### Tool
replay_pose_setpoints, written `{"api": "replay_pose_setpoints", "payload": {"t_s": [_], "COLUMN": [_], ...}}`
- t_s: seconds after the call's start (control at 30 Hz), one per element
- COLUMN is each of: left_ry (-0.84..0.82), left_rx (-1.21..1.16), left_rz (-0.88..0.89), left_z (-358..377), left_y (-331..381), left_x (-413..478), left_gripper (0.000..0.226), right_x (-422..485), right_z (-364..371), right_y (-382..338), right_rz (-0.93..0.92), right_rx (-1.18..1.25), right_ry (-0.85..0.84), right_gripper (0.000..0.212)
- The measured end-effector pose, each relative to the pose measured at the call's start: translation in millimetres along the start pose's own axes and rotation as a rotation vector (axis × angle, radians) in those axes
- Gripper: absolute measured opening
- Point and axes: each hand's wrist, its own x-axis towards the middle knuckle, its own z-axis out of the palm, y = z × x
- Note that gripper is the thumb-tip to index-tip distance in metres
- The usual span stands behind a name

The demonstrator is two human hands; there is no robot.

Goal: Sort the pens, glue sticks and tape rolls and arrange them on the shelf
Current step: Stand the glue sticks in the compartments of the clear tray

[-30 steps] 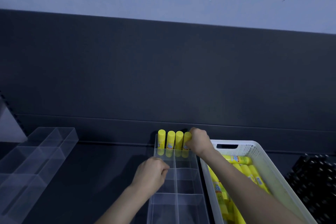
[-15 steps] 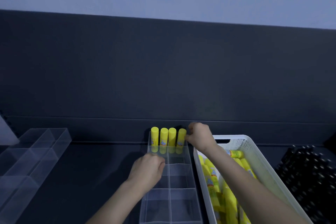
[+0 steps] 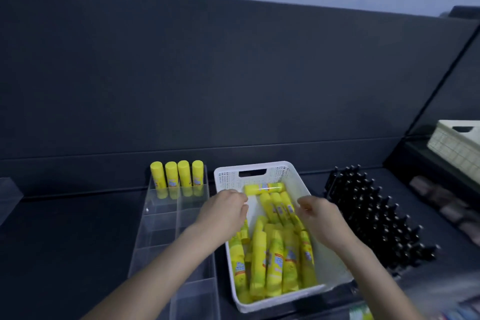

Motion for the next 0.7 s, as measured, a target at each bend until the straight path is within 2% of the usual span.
{"api": "replay_pose_setpoints", "payload": {"t_s": [0.1,0.17,0.23,0.3,0.37,0.47,0.57,0.67,0.7], "left_ry": [-0.084,-0.11,-0.162,-0.195,-0.194,-0.152,-0.273,-0.355,-0.371], "left_rx": [0.294,0.473,0.547,0.541,0.488,0.406,0.368,0.365,0.361], "left_rz": [-0.047,-0.069,-0.097,-0.102,-0.101,-0.089,-0.101,-0.109,-0.109], "left_z": [5,10,16,21,25,26,28,30,30], "left_y": [15,20,23,26,31,40,49,54,54], "left_x": [-2,-2,-3,-4,-6,-10,-15,-13,-11], "left_gripper": [0.032,0.039,0.047,0.052,0.055,0.057,0.065,0.068,0.066], "right_x": [-10,-17,-25,-28,-23,-13,-13,-18,-20], "right_z": [2,6,15,22,25,22,22,26,27], "right_y": [4,1,-5,-8,-9,-6,-2,6,9], "right_rz": [0.002,0.021,0.026,0.03,0.034,0.043,0.025,0.009,-0.001], "right_rx": [-0.032,-0.107,-0.17,-0.204,-0.201,-0.129,-0.086,-0.113,-0.126], "right_ry": [-0.065,-0.143,-0.266,-0.378,-0.42,-0.377,-0.281,-0.302,-0.317], "right_gripper": [0.019,0.025,0.031,0.034,0.037,0.036,0.028,0.039,0.033]}}
